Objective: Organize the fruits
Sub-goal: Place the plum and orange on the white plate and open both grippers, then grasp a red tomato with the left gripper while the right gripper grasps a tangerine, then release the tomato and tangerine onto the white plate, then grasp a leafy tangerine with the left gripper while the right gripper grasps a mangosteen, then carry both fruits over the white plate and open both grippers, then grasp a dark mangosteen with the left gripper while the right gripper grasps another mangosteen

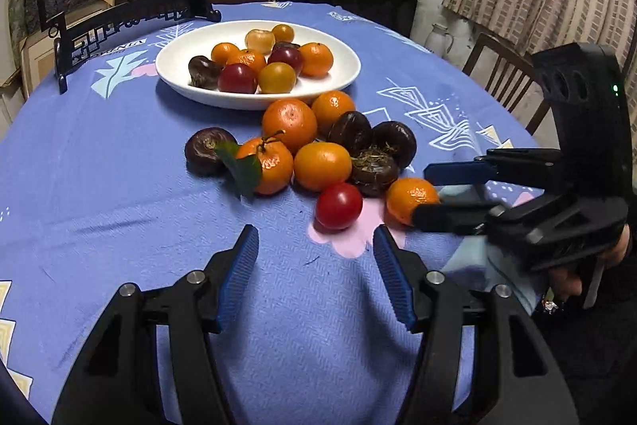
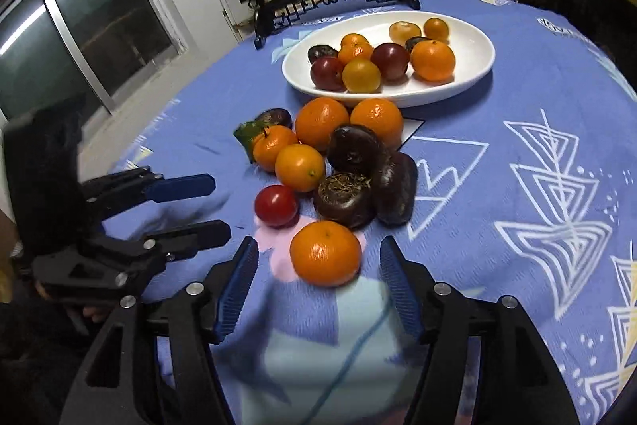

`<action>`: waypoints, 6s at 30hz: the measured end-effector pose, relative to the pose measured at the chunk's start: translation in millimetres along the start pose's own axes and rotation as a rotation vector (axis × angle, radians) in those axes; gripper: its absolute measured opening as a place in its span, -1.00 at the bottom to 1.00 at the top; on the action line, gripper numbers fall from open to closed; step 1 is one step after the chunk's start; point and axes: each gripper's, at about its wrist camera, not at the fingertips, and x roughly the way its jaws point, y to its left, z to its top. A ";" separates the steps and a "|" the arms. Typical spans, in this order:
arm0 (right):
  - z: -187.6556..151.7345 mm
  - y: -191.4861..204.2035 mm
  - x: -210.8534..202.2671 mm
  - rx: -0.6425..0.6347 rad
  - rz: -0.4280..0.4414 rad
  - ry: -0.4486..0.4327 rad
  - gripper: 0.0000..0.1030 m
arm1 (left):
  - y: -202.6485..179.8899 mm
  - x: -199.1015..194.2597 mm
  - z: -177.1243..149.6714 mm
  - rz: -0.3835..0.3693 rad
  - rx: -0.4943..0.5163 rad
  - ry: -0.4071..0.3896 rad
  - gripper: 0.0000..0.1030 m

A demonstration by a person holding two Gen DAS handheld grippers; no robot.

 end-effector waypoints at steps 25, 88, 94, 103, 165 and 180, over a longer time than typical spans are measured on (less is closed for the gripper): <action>-12.2 -48.2 -42.7 0.143 0.068 -0.092 -0.24 | -14.2 32.4 20.6 -0.016 -0.043 0.034 -0.42; 30.4 -55.5 0.3 0.137 0.064 -0.061 -0.60 | 26.7 35.6 41.4 0.133 -0.050 0.013 0.34; 16.9 -77.3 1.4 0.205 0.123 -0.069 -0.59 | 21.1 40.4 47.5 0.026 -0.043 -0.002 0.12; 16.3 -84.0 -4.3 0.222 0.179 -0.090 -0.56 | 43.3 39.9 41.7 0.035 -0.105 0.031 0.12; 81.8 -95.6 -28.9 0.260 0.043 -0.151 -0.14 | 59.1 40.4 83.1 0.120 0.023 0.035 0.38; 24.9 -64.5 -18.7 0.207 0.063 -0.025 -0.13 | 62.4 54.0 74.1 0.083 0.044 -0.020 -0.23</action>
